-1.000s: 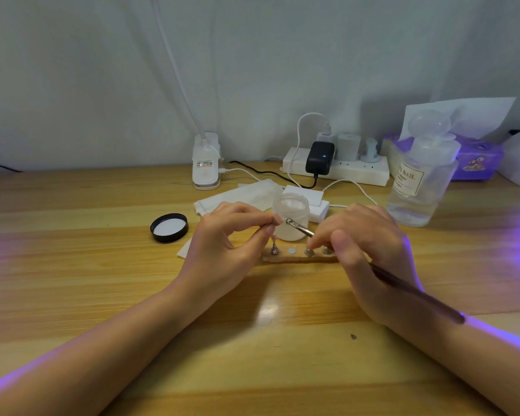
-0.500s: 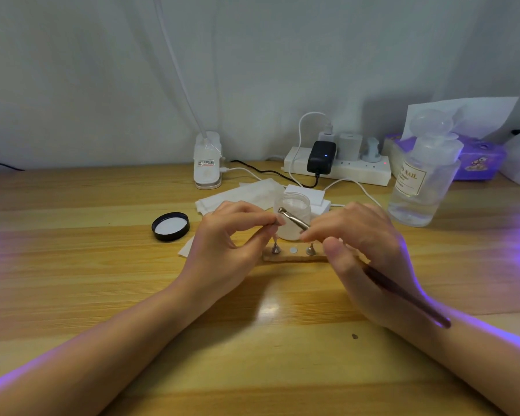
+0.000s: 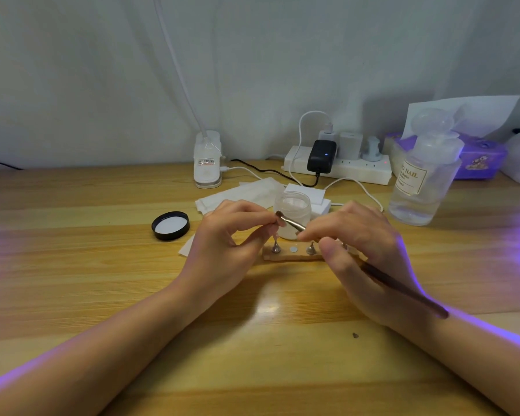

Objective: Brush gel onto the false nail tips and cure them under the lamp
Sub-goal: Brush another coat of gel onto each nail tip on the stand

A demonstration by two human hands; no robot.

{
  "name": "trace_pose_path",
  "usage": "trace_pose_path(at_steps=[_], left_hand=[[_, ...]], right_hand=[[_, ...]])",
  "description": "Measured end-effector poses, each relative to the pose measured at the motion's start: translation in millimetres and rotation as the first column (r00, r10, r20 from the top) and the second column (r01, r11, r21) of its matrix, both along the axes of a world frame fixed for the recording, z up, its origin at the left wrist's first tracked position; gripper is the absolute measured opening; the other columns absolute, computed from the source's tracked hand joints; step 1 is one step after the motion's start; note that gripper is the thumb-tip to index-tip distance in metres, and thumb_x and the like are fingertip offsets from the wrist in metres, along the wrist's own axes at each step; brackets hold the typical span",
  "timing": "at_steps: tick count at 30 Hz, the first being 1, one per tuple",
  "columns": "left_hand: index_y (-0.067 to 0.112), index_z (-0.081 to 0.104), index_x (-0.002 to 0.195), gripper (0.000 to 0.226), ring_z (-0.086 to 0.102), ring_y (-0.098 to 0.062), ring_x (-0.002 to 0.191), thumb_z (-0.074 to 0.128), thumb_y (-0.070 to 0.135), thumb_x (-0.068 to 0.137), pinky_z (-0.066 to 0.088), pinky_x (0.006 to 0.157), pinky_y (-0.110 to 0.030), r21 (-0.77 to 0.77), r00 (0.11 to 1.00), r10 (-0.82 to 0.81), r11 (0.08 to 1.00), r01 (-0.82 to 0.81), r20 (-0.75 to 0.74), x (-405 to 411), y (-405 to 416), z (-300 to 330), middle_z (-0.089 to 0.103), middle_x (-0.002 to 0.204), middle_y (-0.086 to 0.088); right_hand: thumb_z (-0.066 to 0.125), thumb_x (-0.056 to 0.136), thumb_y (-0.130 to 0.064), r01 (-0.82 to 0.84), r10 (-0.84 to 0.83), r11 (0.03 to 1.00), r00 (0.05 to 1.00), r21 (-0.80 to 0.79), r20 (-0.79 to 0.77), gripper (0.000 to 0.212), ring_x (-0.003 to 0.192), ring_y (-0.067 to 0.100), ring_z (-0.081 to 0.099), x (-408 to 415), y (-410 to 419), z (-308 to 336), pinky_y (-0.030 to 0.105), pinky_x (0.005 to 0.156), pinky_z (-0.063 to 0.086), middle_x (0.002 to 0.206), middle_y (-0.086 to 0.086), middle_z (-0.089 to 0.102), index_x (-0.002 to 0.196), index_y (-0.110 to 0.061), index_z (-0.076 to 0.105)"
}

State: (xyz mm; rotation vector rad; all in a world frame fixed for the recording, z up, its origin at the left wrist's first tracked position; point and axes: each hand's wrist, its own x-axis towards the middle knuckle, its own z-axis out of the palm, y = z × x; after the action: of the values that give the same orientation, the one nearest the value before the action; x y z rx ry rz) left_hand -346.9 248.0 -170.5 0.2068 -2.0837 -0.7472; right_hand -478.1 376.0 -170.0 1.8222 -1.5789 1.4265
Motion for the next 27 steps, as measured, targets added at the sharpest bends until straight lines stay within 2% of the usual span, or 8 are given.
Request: trace_pose_path(at_steps=[2,6,11,13,16,19,24,27], left_hand=[[0.035,0.063,0.091,0.034,0.059,-0.016,0.085,0.068,0.005,0.078,0.046,0.075,-0.032,0.007,1.000,0.002,1.000,-0.002,0.005,-0.5,-0.5,-0.8,0.065,0.087,0.015],[0.031,0.066,0.093,0.027,0.058,-0.014,0.087,0.067,0.008,0.079,0.045,0.076,-0.028,0.016,1.000,-0.005,1.000,0.004,0.026,0.3,-1.6,-1.4,0.065,0.087,0.015],[0.034,0.065,0.091,0.027,0.059,-0.015,0.085,0.067,0.012,0.078,0.045,0.075,-0.029,-0.004,1.000,-0.007,1.000,0.007,-0.005,-0.2,-0.5,-0.5,0.065,0.085,0.015],[0.034,0.065,0.091,0.028,0.060,-0.016,0.084,0.068,0.011,0.077,0.046,0.074,-0.031,-0.005,1.000,-0.004,1.000,0.003,-0.021,-1.0,-1.3,-0.5,0.064,0.086,0.016],[0.025,0.069,0.093,0.021,0.060,-0.018,0.086,0.068,0.010,0.079,0.047,0.075,-0.031,0.000,0.999,0.000,1.000,0.000,-0.033,-0.9,-4.2,-2.6,0.065,0.089,0.012],[0.023,0.069,0.096,0.020,0.061,-0.017,0.089,0.067,0.015,0.078,0.047,0.077,-0.024,0.031,0.998,-0.016,0.999,0.018,-0.058,-0.3,-3.8,-4.0,0.066,0.093,0.008],[0.019,0.069,0.097,0.021,0.065,-0.010,0.085,0.067,0.015,0.076,0.050,0.076,-0.023,0.089,0.997,-0.038,0.995,0.044,-0.074,-2.1,-3.3,-3.4,0.069,0.089,0.008],[0.019,0.069,0.096,0.021,0.064,-0.010,0.081,0.067,0.013,0.076,0.051,0.074,-0.025,0.086,0.998,-0.038,0.995,0.042,-0.057,-1.9,-2.8,-2.5,0.069,0.086,0.006]], right_hand=[[0.041,0.086,-0.026,-0.006,0.006,1.000,1.000,-0.002,0.011,0.036,0.068,0.015,0.053,-0.5,0.5,-0.8,0.038,0.069,0.040,0.069,-0.007,0.062,0.075,-0.009,0.070],[0.038,0.087,-0.022,-0.022,0.024,0.998,0.998,-0.054,0.053,0.040,0.063,0.017,0.052,-3.2,1.2,-2.2,0.043,0.066,0.040,0.061,-0.001,0.063,0.063,-0.008,0.068],[0.039,0.087,-0.023,-0.022,0.023,0.999,0.999,-0.041,0.026,0.035,0.068,0.017,0.055,-1.9,-0.8,-2.0,0.041,0.066,0.041,0.073,-0.002,0.064,0.078,-0.008,0.069],[0.040,0.088,-0.024,-0.025,0.025,0.999,1.000,-0.026,-0.003,0.035,0.067,0.018,0.055,-1.5,-1.2,-2.2,0.040,0.067,0.041,0.071,-0.002,0.064,0.076,-0.008,0.069],[0.037,0.089,-0.024,0.007,-0.006,1.000,0.999,-0.030,0.044,0.041,0.065,0.012,0.053,-3.4,-1.2,-3.3,0.039,0.070,0.040,0.063,-0.002,0.063,0.065,-0.009,0.067],[0.035,0.089,-0.025,0.006,-0.001,0.999,0.994,-0.040,0.109,0.044,0.066,0.005,0.050,-4.7,-1.0,-3.6,0.037,0.071,0.037,0.061,-0.002,0.061,0.063,-0.009,0.066],[0.040,0.089,-0.022,-0.040,0.038,0.999,0.998,-0.030,-0.046,0.035,0.067,0.020,0.056,-0.8,0.0,-1.0,0.039,0.068,0.039,0.073,-0.002,0.065,0.076,-0.007,0.069],[0.038,0.088,-0.021,-0.020,0.019,0.999,0.999,-0.026,-0.031,0.038,0.065,0.021,0.057,-1.8,-0.9,-2.2,0.042,0.068,0.040,0.067,-0.001,0.065,0.070,-0.007,0.068]])
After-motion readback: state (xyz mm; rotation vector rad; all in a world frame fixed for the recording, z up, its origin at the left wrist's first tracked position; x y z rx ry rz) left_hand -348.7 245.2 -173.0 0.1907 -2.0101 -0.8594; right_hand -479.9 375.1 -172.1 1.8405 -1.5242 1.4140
